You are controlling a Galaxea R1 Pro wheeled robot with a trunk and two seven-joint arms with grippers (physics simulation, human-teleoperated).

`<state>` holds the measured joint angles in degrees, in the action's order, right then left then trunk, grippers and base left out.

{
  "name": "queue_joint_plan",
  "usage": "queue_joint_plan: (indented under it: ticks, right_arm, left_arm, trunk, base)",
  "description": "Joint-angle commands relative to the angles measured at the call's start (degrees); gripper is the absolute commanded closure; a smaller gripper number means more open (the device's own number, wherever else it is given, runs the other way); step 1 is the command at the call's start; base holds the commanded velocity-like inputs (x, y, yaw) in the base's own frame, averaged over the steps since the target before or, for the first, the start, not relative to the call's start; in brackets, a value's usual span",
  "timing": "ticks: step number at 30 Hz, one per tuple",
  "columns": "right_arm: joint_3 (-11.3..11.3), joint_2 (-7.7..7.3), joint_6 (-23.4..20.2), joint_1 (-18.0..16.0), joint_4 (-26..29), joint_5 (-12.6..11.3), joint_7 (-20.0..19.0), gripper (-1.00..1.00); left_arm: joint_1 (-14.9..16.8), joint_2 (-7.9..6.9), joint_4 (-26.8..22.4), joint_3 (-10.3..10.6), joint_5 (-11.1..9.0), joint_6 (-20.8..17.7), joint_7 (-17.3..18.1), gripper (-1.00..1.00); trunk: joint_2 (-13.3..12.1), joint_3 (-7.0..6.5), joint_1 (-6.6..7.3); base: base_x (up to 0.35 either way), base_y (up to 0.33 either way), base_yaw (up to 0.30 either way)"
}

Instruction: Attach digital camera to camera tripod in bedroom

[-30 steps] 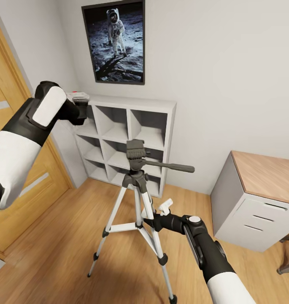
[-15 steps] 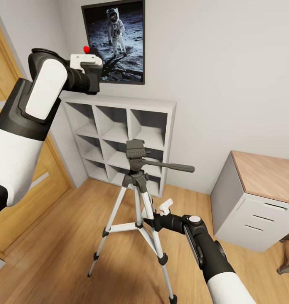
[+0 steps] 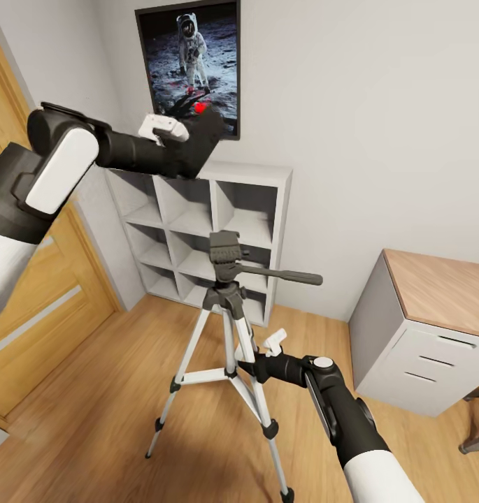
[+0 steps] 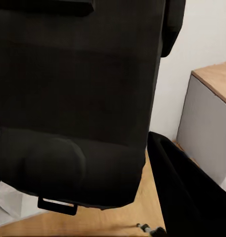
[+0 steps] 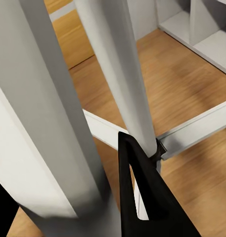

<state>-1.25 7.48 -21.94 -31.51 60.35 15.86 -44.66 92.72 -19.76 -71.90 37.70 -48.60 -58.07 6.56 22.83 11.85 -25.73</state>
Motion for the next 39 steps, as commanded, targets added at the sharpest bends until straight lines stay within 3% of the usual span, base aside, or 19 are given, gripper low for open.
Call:
queue_joint_plan:
  ticks: [1,2,4,7,8,10,12,16,18,21,22,23,25,26,27,29,31,33,39]
  right_arm:
    - [0.1,-0.01,0.2,0.0,-0.9,2.6,1.1,1.00]
    - [0.1,-0.01,0.2,0.0,-0.9,2.6,1.1,1.00]
    - [0.1,-0.01,0.2,0.0,-0.9,2.6,1.1,1.00]
    - [0.1,-0.03,0.2,0.0,-1.0,2.6,1.1,1.00]
    - [0.1,-0.04,0.3,0.0,-1.8,2.6,1.1,1.00]
    - [0.1,-0.05,0.3,0.0,-2.4,2.7,1.1,1.00]
    - [0.1,-0.07,0.3,0.0,-2.6,2.7,1.1,1.00]
    - [0.1,-0.23,0.3,0.0,-2.8,2.8,1.2,1.00]
    - [0.1,-0.36,0.3,0.0,-2.9,2.7,1.4,1.00]
    - [0.1,-0.41,0.3,0.0,-2.9,2.8,1.8,1.00]
    - [0.1,-0.44,0.3,0.0,-3.0,2.7,2.2,1.00]
    - [0.1,-0.44,0.3,0.0,-3.0,2.7,2.3,1.00]
    - [0.1,-0.45,0.3,0.0,-3.0,2.8,2.4,1.00]
    - [0.1,-0.45,0.3,0.0,-3.0,2.8,2.5,1.00]
    - [0.1,-0.45,0.3,0.0,-3.0,2.8,2.5,1.00]
    - [0.1,-0.45,0.3,0.0,-3.0,2.8,2.5,1.00]
    - [0.1,-0.45,0.3,0.0,-3.0,2.8,2.6,1.00]
    - [0.1,-0.45,0.3,0.0,-3.0,2.8,2.8,1.00]
    - [0.1,-0.45,0.3,0.0,-3.0,2.8,3.0,1.00]
  left_arm:
    - [0.1,-1.86,-0.9,0.4,2.2,0.1,3.6,1.00]
    - [0.1,-3.16,-1.6,0.5,3.8,0.2,5.3,1.00]
    - [0.1,-4.35,-2.2,0.6,5.1,0.3,7.0,1.00]
    - [0.1,-5.27,-2.7,0.8,5.5,0.3,8.8,1.00]
    - [0.1,-6.54,-3.2,1.0,5.9,0.2,14.6,1.00]
    - [0.1,-7.55,-3.3,1.2,6.7,0.1,21.4,1.00]
    - [0.1,-7.84,-3.3,1.2,7.6,0.1,24.2,1.00]
    - [0.1,-7.81,-3.6,1.3,12.1,-0.1,29.1,1.00]
    - [0.1,-7.24,-3.6,1.3,14.7,-0.1,34.0,1.00]
    - [0.1,-6.91,-3.2,1.3,17.0,0.0,39.4,1.00]
    - [0.9,-6.68,-2.4,1.3,21.8,0.1,46.1,1.00]
    - [1.4,-6.63,-1.9,1.3,23.0,0.2,47.4,1.00]
    - [3.9,-6.29,1.1,1.4,27.9,0.7,53.6,1.00]
    - [5.5,-6.04,3.9,1.4,32.0,2.8,59.3,1.00]
    - [5.9,-5.98,4.6,1.3,33.4,3.9,61.2,1.00]
    - [6.7,-5.76,6.2,1.3,38.8,8.5,68.2,1.00]
    - [7.0,-5.57,6.7,1.2,41.9,10.9,71.6,1.00]
    - [7.2,-5.24,6.5,1.0,43.9,12.1,72.8,1.00]
    - [7.3,-4.64,3.2,0.8,46.0,13.2,68.8,1.00]
  trunk:
    - [0.1,0.13,-0.05]
    - [0.1,0.13,-0.05]
    - [0.1,0.13,-0.05]
    - [0.1,0.13,-0.05]
    - [0.1,0.13,-0.05]
    - [0.1,0.13,-0.05]
    - [0.1,0.13,-0.05]
    - [0.1,0.13,-0.05]
    - [0.1,0.13,-0.05]
    - [0.1,0.13,-0.05]
    - [0.1,0.13,-0.05]
    - [0.1,0.13,-0.05]
    - [0.1,0.13,-0.05]
    - [0.1,0.13,-0.05]
    - [0.1,0.13,-0.05]
    - [0.1,0.13,-0.05]
    - [0.1,0.13,-0.05]
    - [0.1,0.13,-0.05]
    - [0.1,0.13,-0.05]
  base:
    - [0.000,0.000,0.000]
    - [0.000,0.000,0.000]
    - [0.000,0.000,0.000]
    - [0.000,0.000,0.000]
    - [0.000,0.000,0.000]
    - [0.000,0.000,0.000]
    - [0.000,0.000,0.000]
    - [0.000,0.000,0.000]
    - [0.000,0.000,0.000]
    - [0.000,0.000,0.000]
    - [0.000,0.000,0.000]
    - [0.000,0.000,0.000]
    - [0.000,0.000,0.000]
    - [0.000,0.000,0.000]
    - [0.000,0.000,0.000]
    - [0.000,0.000,0.000]
    - [0.000,0.000,0.000]
    - [0.000,0.000,0.000]
    - [0.000,0.000,0.000]
